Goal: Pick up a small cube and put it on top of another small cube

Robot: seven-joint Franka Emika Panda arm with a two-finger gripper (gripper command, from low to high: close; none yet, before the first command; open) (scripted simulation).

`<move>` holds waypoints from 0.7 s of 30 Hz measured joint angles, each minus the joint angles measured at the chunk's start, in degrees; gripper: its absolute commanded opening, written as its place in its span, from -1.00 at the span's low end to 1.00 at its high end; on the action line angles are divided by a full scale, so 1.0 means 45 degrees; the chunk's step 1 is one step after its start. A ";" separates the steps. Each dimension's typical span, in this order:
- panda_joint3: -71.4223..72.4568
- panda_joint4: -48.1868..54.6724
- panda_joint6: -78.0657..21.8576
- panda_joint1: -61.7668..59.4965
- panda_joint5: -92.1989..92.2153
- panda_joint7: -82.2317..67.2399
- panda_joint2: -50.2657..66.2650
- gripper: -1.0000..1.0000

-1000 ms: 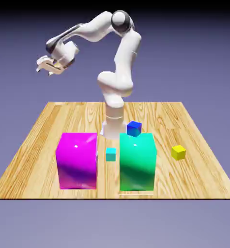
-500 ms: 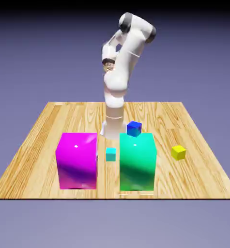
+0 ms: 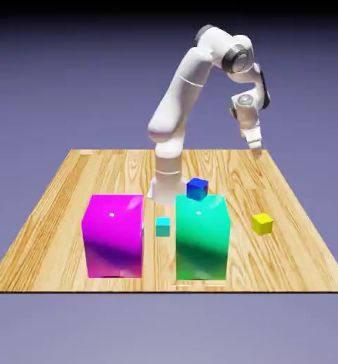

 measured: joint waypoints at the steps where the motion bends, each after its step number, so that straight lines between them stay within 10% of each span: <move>1: -0.0461 0.0094 0.0098 -0.0415 0.0424 -0.0306 0.0029 0.00; 13: -0.5999 0.1227 0.1280 -0.5393 0.5508 -0.3982 0.0374 0.00; 20: -0.8396 0.1533 -0.0281 -0.3183 0.3771 -0.1890 -0.1394 0.00; 21: -0.8601 0.1558 -0.0422 -0.2977 0.3607 -0.1697 -0.1553 -1.00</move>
